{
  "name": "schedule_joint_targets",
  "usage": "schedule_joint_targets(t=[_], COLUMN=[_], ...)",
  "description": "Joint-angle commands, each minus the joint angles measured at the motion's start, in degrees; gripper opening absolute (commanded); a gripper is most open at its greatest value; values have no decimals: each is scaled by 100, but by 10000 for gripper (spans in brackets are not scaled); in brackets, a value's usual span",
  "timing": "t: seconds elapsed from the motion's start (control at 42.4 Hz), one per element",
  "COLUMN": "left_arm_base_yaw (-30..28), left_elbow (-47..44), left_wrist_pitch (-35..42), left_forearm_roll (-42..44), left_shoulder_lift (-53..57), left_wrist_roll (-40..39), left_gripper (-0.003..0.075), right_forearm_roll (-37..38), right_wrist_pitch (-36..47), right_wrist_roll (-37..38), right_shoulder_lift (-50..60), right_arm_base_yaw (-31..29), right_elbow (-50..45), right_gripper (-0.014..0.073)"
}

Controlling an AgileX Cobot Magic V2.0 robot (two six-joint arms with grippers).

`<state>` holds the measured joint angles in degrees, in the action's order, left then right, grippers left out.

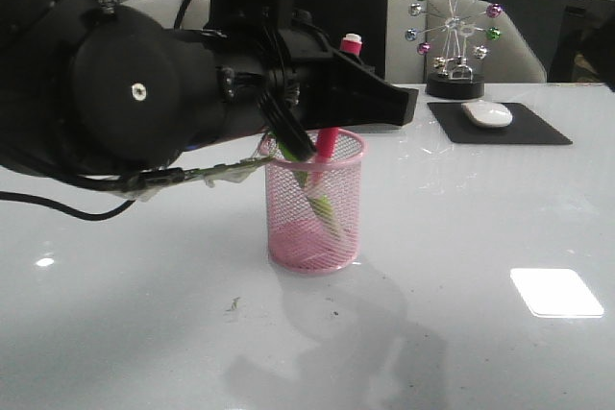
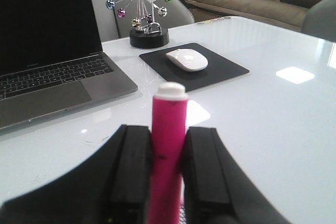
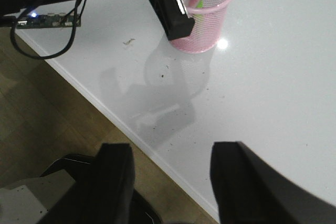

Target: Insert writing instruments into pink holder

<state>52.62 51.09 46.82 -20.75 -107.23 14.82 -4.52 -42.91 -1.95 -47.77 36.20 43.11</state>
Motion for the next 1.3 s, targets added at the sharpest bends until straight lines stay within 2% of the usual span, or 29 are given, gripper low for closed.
schedule_joint_targets(t=[0.0, 0.094, 0.165, 0.236, 0.425, 0.59, 0.708, 0.849, 0.943, 1.038, 1.108, 1.179, 1.274], left_arm_base_yaw=[43, 43, 43, 2, -270, -633, -911, -1237, -1365, -1389, -1389, -1389, -1389], left_elbow=[141, 141, 141, 193, 443, 707, 984, 1186, 1197, 1174, 1115, 954, 604], left_wrist_pitch=[506, 493, 279, -252, -2506, -4453, -6160, -7729, -8340, -8934, -9340, -9610, -9567], left_forearm_roll=[60, 60, 60, 60, 60, 107, 560, 923, 1547, 2801, 3348, 3354, 3244], left_shoulder_lift=[247, 283, 415, 646, 1523, 2449, 2984, 3526, 3840, 4128, 4357, 4648, 5049], left_wrist_roll=[-59, -59, 4, 97, 765, 766, 754, 659, 76, -1035, -1652, -1808, -1935], left_gripper=[327, 426, 440, 438, 438, 438, 438, 438, 438, 438, 438, 438, 438], right_forearm_roll=[-3, -3, -3, -3, -3, -3, -3, -3, -3, -3, -3, -3, 46], right_wrist_pitch=[311, 311, 311, 311, 311, 311, 311, 311, 311, 311, 359, 459, 473], right_wrist_roll=[-4, -4, -4, -4, -4, -4, -4, -4, -4, -4, -4, -4, -4], right_shoulder_lift=[10, 10, 10, 10, 10, 10, 10, 10, 10, 10, 10, -2, -8], right_arm_base_yaw=[-1, -1, -1, -1, -1, -1, -1, -1, -1, -1, -1, -1, -1], right_elbow=[145, 145, 145, 145, 145, 145, 145, 145, 145, 145, 145, 145, 145], right_gripper=[447, 447, 447, 447, 447, 447, 447, 447, 447, 447, 447, 447, 447])
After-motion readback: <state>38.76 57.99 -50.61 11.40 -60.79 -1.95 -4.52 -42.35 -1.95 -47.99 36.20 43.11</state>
